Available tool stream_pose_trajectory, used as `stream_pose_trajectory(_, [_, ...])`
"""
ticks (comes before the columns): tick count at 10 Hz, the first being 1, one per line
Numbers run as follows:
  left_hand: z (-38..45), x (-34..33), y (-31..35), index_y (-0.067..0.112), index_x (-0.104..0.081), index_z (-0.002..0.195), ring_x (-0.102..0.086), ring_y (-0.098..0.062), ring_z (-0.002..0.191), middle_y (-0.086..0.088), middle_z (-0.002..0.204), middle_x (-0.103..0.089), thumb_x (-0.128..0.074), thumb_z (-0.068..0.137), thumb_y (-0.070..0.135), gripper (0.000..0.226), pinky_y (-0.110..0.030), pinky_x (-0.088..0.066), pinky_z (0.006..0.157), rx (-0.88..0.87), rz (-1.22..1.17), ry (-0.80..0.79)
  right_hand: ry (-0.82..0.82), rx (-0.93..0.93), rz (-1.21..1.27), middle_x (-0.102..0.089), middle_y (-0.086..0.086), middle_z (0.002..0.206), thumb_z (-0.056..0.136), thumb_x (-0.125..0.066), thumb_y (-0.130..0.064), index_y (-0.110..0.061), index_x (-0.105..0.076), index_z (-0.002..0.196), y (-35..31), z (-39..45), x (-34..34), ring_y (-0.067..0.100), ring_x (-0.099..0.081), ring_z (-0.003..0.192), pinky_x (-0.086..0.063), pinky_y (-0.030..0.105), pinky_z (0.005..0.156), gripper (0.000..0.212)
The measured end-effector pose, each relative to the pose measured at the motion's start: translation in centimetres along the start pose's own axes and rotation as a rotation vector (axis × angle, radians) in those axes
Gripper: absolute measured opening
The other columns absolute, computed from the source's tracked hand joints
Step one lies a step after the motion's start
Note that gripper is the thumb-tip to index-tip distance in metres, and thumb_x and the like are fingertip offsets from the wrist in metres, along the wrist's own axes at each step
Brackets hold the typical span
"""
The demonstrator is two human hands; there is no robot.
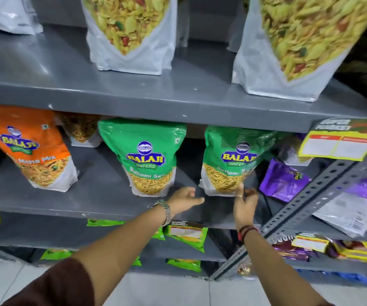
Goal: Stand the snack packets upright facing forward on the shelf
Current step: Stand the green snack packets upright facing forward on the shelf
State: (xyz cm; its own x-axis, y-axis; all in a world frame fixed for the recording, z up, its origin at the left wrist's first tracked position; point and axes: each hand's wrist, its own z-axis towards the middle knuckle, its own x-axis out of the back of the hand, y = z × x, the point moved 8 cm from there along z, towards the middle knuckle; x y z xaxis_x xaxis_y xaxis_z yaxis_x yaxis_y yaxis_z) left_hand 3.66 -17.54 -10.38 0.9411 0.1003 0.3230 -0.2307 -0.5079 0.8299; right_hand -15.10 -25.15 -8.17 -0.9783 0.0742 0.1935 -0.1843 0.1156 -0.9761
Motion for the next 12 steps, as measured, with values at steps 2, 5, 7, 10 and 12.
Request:
stream_pose_trajectory(2, [3.7, -0.7, 4.2, 0.009, -0.041, 0.133, -0.054, -0.024, 0.120, -0.008, 0.132, -0.057, -0.072, 0.070, 0.047, 0.081, -0.036, -0.046, 0.097, -0.073, 0.079, 0.134, -0.063, -0.214, 0.167, -0.044, -0.003, 0.144, 0.050, -0.037, -0.093, -0.042, -0.037, 0.131, 1.6, 5.8, -0.2, 0.018, -0.047, 0.124, -0.034, 0.047, 0.113, 0.096])
stream_pose_trajectory(5, [4.6, -2.7, 5.2, 0.016, -0.039, 0.135, -0.051, -0.024, 0.127, -0.004, 0.140, -0.053, -0.077, 0.065, 0.047, 0.086, -0.035, -0.042, 0.105, -0.099, 0.085, 0.133, -0.208, -0.201, 0.122, -0.046, 0.007, 0.145, 0.088, -0.035, -0.058, -0.029, -0.039, 0.136, 1.8, 6.3, -0.3, 0.028, -0.046, 0.130, -0.036, 0.049, 0.111, 0.056])
stream_pose_trajectory(7, [4.2, -4.8, 5.9, 0.015, -0.035, 0.137, -0.048, -0.024, 0.130, -0.004, 0.142, -0.050, -0.075, 0.071, 0.040, 0.081, -0.033, -0.040, 0.105, -0.130, 0.100, 0.096, -0.133, -0.202, 0.056, -0.045, -0.003, 0.146, 0.052, -0.025, -0.095, -0.040, -0.039, 0.131, 3.8, 6.9, 2.0, 0.025, -0.042, 0.135, -0.034, 0.051, 0.112, 0.097])
stream_pose_trajectory(10, [3.4, -5.7, 6.3, 0.016, -0.037, 0.135, -0.049, -0.026, 0.129, -0.004, 0.138, -0.052, -0.073, 0.066, 0.052, 0.086, -0.039, -0.044, 0.104, -0.136, 0.143, 0.108, -0.105, -0.185, -0.033, -0.041, 0.009, 0.148, 0.092, -0.025, -0.056, -0.018, -0.038, 0.139, 1.3, 5.0, 3.6, 0.030, -0.038, 0.136, -0.029, 0.043, 0.115, 0.061])
stream_pose_trajectory(12, [-3.5, -2.7, 8.0, 0.009, -0.035, 0.140, -0.043, -0.022, 0.134, -0.008, 0.144, -0.042, -0.058, 0.087, 0.020, 0.058, -0.043, -0.040, 0.108, -0.470, 0.100, 0.487, 0.016, 0.281, -0.066, -0.052, 0.015, 0.129, 0.096, -0.035, -0.029, -0.007, -0.046, 0.128, -4.6, -1.1, 5.5, 0.028, -0.049, 0.122, -0.039, 0.032, 0.100, 0.041])
